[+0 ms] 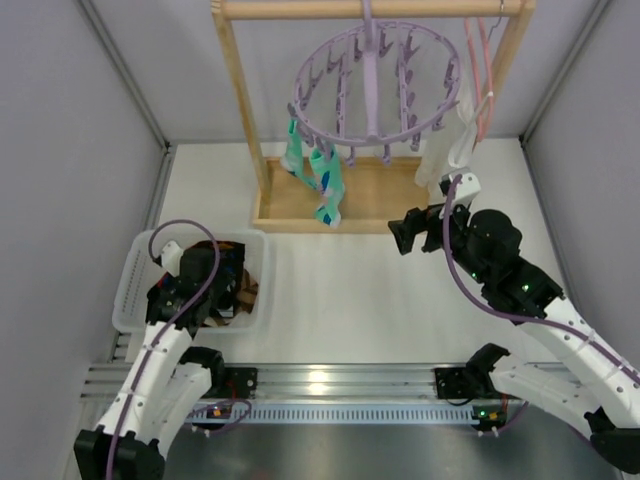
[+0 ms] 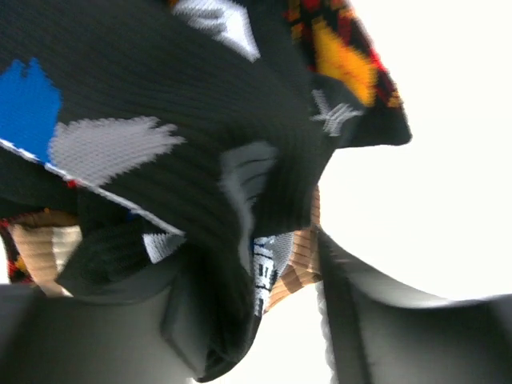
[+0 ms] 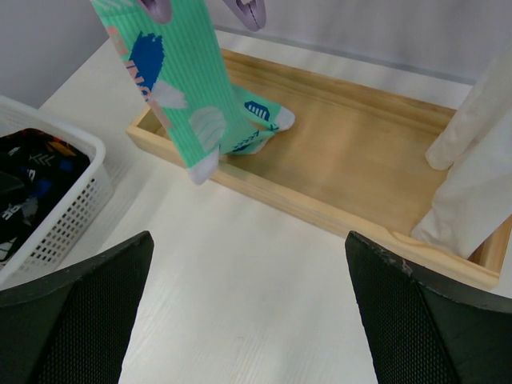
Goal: Remove the socks clipped to the hanger
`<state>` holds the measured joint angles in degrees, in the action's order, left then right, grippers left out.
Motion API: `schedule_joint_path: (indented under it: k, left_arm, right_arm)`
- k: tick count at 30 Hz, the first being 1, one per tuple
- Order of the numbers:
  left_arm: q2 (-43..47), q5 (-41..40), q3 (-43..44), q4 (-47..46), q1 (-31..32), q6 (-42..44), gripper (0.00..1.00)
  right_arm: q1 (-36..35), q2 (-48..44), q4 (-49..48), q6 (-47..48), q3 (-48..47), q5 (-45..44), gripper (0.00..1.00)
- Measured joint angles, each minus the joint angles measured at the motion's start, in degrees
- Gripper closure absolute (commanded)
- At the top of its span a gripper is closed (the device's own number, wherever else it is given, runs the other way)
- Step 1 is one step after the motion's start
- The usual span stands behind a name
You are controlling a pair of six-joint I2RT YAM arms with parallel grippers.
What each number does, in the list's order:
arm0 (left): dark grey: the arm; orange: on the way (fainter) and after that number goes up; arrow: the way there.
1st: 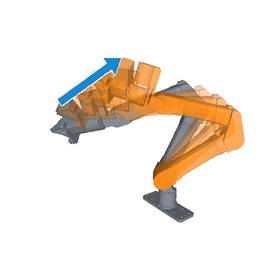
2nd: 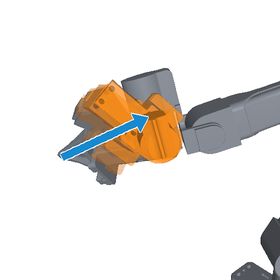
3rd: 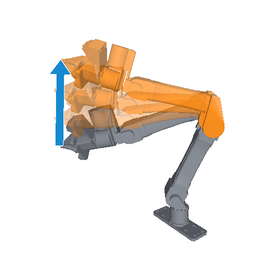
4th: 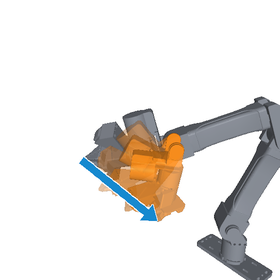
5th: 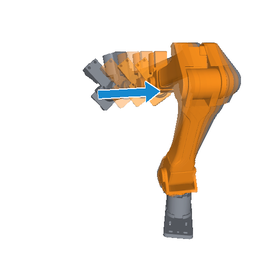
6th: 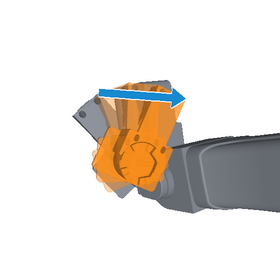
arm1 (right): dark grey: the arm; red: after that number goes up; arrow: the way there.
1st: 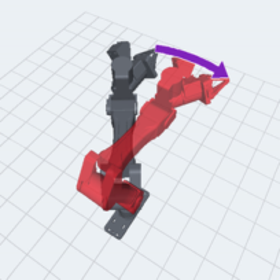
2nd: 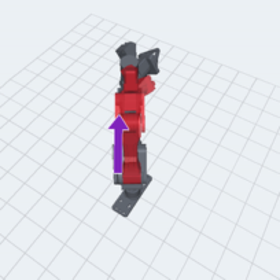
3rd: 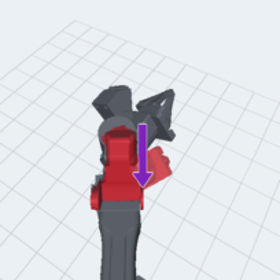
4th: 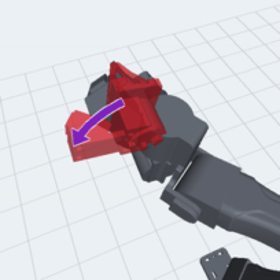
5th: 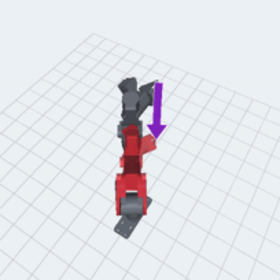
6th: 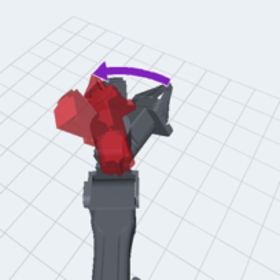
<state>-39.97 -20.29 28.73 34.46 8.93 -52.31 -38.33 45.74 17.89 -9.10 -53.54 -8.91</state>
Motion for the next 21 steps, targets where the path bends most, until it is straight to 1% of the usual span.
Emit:
schedule_joint_path:
  k: [1,3,4,8,15,17,21]
  left_arm:
    - [0.96,0.09,0.55,0.35,0.00,0.39,0.22]
    - [3.21,0.09,1.70,0.87,-0.02,0.24,0.13]
    - [4.83,-0.09,2.32,1.27,0.00,0.37,0.02]
    - [10.56,-1.22,5.75,4.22,-0.02,1.33,0.02]
    - [12.11,-0.79,14.47,7.74,-0.04,5.97,0.02]
    - [11.98,1.29,17.09,7.85,-0.07,7.91,0.02]
    - [9.79,9.42,20.96,4.31,-0.07,12.28,0.02]
  right_arm:
    - [0.00,0.02,-0.39,-0.13,0.28,0.24,0.01]
    - [0.00,0.22,-0.66,-0.48,0.42,0.61,0.01]
    - [0.00,0.44,-0.98,-0.63,0.42,0.92,0.01]
    - [0.00,1.66,-2.12,-1.29,0.42,1.86,0.01]
    - [0.00,2.80,-2.05,-1.66,0.42,2.60,0.01]
    - [0.00,2.80,-2.10,-1.68,0.39,2.62,0.00]
    - [0.00,2.64,-2.60,-2.10,0.70,2.82,0.00]
